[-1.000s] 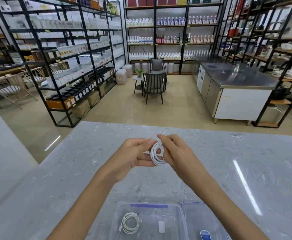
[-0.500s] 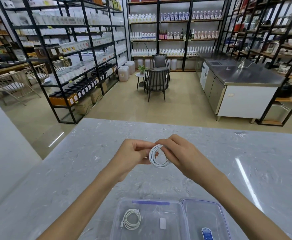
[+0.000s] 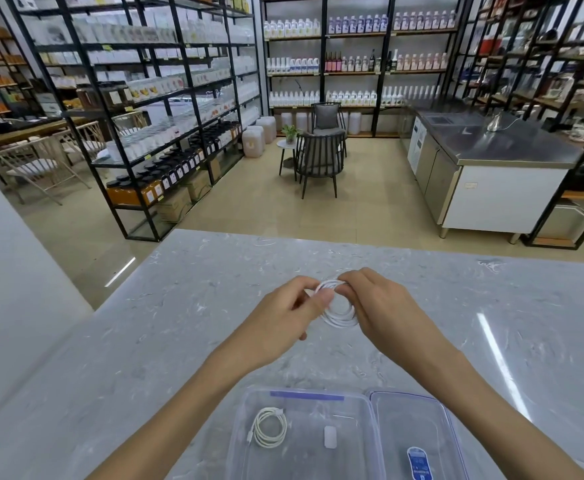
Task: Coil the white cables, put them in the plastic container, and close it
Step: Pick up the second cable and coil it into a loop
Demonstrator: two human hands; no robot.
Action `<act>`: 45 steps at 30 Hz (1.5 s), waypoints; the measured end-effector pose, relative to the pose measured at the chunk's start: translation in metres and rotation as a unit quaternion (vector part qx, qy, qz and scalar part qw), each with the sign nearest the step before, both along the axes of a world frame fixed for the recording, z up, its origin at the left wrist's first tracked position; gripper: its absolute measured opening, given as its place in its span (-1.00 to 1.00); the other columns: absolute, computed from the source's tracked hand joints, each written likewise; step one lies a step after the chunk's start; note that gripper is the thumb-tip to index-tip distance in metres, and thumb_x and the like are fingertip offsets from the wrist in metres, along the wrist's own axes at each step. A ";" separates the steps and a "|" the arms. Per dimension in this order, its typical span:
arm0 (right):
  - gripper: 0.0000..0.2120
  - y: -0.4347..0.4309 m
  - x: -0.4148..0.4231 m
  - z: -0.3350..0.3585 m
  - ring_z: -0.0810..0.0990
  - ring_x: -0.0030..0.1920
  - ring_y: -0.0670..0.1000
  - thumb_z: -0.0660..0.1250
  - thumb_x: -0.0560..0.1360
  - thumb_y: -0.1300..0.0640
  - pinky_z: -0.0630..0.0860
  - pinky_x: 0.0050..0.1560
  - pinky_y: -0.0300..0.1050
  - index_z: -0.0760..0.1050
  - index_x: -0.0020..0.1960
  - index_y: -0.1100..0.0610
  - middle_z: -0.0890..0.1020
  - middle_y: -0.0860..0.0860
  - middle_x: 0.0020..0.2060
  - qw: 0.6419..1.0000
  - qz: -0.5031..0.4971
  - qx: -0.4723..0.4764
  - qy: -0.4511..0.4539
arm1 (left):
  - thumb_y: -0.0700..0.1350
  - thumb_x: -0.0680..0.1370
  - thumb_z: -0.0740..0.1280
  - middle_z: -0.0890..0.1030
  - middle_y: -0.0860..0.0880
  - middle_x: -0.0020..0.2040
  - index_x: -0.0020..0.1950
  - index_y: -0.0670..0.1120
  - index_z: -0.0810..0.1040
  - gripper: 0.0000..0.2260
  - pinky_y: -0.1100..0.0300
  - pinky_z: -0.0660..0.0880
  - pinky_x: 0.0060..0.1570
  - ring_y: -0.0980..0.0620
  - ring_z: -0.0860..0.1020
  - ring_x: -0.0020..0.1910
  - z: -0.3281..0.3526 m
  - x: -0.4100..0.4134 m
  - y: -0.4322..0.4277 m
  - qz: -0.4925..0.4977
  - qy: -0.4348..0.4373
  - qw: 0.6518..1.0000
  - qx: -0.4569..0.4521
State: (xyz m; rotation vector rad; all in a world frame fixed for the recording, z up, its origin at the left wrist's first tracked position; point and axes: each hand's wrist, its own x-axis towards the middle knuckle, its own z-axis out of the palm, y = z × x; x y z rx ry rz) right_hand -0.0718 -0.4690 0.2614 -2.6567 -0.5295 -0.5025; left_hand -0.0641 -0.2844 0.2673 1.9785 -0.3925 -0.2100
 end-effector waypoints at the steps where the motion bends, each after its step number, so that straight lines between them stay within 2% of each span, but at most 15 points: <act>1: -0.78 0.001 0.000 0.001 0.60 -0.11 0.17 0.17 0.63 0.13 0.52 -0.11 0.06 0.50 0.20 0.13 0.60 0.08 -0.02 1.000 0.002 0.005 0.004 | 0.12 0.61 0.21 0.55 0.17 -0.22 0.17 0.12 0.51 -0.80 0.05 0.55 -0.11 0.18 0.50 -0.26 -0.003 -0.003 -0.006 0.008 -0.033 0.999 0.017; 3: -0.76 0.003 0.000 0.001 0.60 -0.10 0.13 0.18 0.61 0.19 0.53 -0.10 0.04 0.49 0.24 0.09 0.62 0.05 -0.04 1.000 0.005 0.015 0.001 | 0.09 0.65 0.13 0.57 0.27 -0.13 0.24 0.23 0.42 -0.81 0.18 0.50 -0.08 0.26 0.52 -0.17 -0.013 -0.009 -0.018 0.033 -0.099 0.994 0.018; 6: -0.75 0.005 -0.001 -0.001 0.58 -0.24 0.05 0.22 0.56 0.25 0.51 -0.23 -0.05 0.48 0.21 0.07 0.62 -0.04 -0.21 0.999 0.020 0.038 -0.008 | -0.02 0.65 0.05 0.56 0.19 -0.09 0.31 0.22 0.38 -0.72 0.35 0.37 -0.19 0.27 0.52 -0.19 -0.024 -0.015 -0.031 0.083 -0.169 0.982 0.000; 10: -0.66 -0.005 0.000 -0.004 0.53 -0.46 -0.14 0.16 0.56 0.23 0.47 -0.40 -0.27 0.38 0.27 -0.08 0.54 -0.17 -0.49 0.990 0.033 0.136 0.027 | -0.08 0.62 0.05 0.58 0.08 0.10 0.32 0.10 0.43 -0.68 0.26 0.47 0.02 0.18 0.55 0.05 -0.028 -0.015 -0.033 0.095 -0.224 0.970 -0.009; 13: -0.63 -0.015 0.002 -0.006 0.59 -0.41 -0.12 0.16 0.56 0.26 0.51 -0.41 -0.23 0.38 0.27 -0.11 0.58 -0.18 -0.36 0.983 0.024 0.181 0.020 | -0.07 0.63 0.05 0.56 0.08 0.12 0.31 0.01 0.45 -0.69 0.36 0.43 0.02 0.22 0.52 0.06 -0.030 -0.017 -0.031 0.084 -0.232 0.969 0.013; 16: -0.74 -0.018 0.005 -0.007 0.62 -0.33 -0.10 0.16 0.54 0.30 0.54 -0.40 -0.13 0.48 0.08 0.00 0.58 -0.17 -0.32 0.984 0.027 0.177 -0.011 | -0.06 0.64 0.05 0.53 0.11 0.07 0.26 0.01 0.45 -0.73 0.42 0.39 -0.02 0.20 0.51 0.03 -0.031 -0.017 -0.031 0.075 -0.235 0.969 0.016; 19: -0.74 -0.020 0.007 -0.009 0.66 -0.31 -0.09 0.15 0.61 0.26 0.57 -0.42 -0.11 0.57 0.00 0.02 0.65 -0.09 -0.31 0.961 0.025 0.271 0.045 | -0.07 0.66 0.05 0.52 0.13 0.03 0.20 0.04 0.45 -0.78 0.41 0.38 -0.05 0.18 0.51 0.02 -0.030 -0.014 -0.028 0.073 -0.227 0.971 0.010; 22: -0.76 -0.012 0.001 -0.012 0.68 -0.16 -0.10 0.19 0.63 0.10 0.60 -0.35 -0.19 0.62 0.12 -0.07 0.71 -0.15 -0.16 0.936 0.058 0.325 0.126 | -0.13 0.67 0.08 0.55 0.13 -0.03 0.16 0.01 0.47 -0.80 0.39 0.39 -0.12 0.17 0.53 -0.07 -0.032 -0.013 -0.027 0.088 -0.201 0.976 -0.006; 25: -0.75 -0.002 -0.003 -0.016 0.66 -0.18 -0.11 0.24 0.60 0.02 0.59 -0.32 -0.26 0.60 0.22 -0.08 0.71 -0.18 -0.16 0.937 0.074 0.311 0.143 | -0.13 0.65 0.08 0.55 0.11 -0.15 0.11 -0.02 0.49 -0.80 0.41 0.36 -0.25 0.19 0.51 -0.24 -0.032 -0.010 -0.023 0.108 -0.193 0.975 -0.030; 30: -0.82 0.014 -0.007 -0.016 0.61 -0.37 -0.10 0.26 0.58 0.01 0.57 -0.34 -0.24 0.61 0.10 -0.11 0.65 -0.09 -0.32 0.958 0.052 0.266 0.091 | -0.20 0.67 0.08 0.53 0.19 -0.31 0.06 -0.02 0.50 -0.79 0.46 0.30 -0.39 0.25 0.44 -0.42 -0.032 -0.013 -0.023 0.130 -0.192 0.970 -0.068; 33: -0.80 0.021 -0.006 -0.016 0.61 -0.43 -0.09 0.24 0.61 0.11 0.55 -0.27 -0.24 0.62 0.09 -0.05 0.63 -0.04 -0.38 0.967 0.033 0.249 0.049 | -0.15 0.69 0.08 0.52 0.21 -0.30 0.02 -0.05 0.51 -0.78 0.45 0.32 -0.35 0.22 0.44 -0.39 -0.029 -0.013 -0.024 0.138 -0.194 0.967 -0.087; 36: -0.74 0.009 -0.004 -0.009 0.65 -0.36 -0.11 0.22 0.62 0.15 0.58 -0.24 -0.30 0.62 0.16 -0.06 0.67 -0.07 -0.31 0.952 0.084 0.276 0.101 | -0.10 0.69 0.10 0.57 0.14 -0.23 -0.02 -0.04 0.54 -0.76 0.41 0.38 -0.25 0.19 0.49 -0.28 -0.026 -0.011 -0.019 0.145 -0.184 0.966 -0.109; 40: -0.77 -0.004 0.000 -0.007 0.65 -0.28 -0.13 0.20 0.62 0.15 0.56 -0.30 -0.27 0.64 0.05 -0.02 0.67 -0.16 -0.24 0.967 0.065 0.231 0.089 | -0.08 0.70 0.10 0.58 0.13 -0.22 -0.04 -0.04 0.56 -0.73 0.39 0.40 -0.22 0.20 0.49 -0.27 -0.025 -0.014 -0.017 0.128 -0.166 0.972 -0.111; 43: -0.77 -0.003 -0.001 -0.012 0.57 -0.12 -0.09 0.19 0.63 0.09 0.45 -0.08 -0.19 0.62 0.09 -0.04 0.64 -0.21 -0.14 0.993 0.037 0.106 0.033 | -0.11 0.69 0.10 0.52 0.16 -0.34 -0.07 -0.10 0.58 -0.71 0.36 0.38 -0.32 0.21 0.43 -0.35 -0.025 -0.012 -0.020 0.142 -0.120 0.970 -0.155; 45: -0.78 -0.001 0.000 -0.020 0.47 -0.05 0.00 0.23 0.62 0.14 0.36 0.03 -0.21 0.64 0.12 0.02 0.59 -0.05 -0.10 0.993 0.032 0.110 0.015 | -0.10 0.69 0.11 0.43 0.15 -0.42 -0.07 -0.15 0.58 -0.70 0.34 0.33 -0.44 0.21 0.36 -0.43 -0.026 -0.011 -0.022 0.140 -0.068 0.970 -0.188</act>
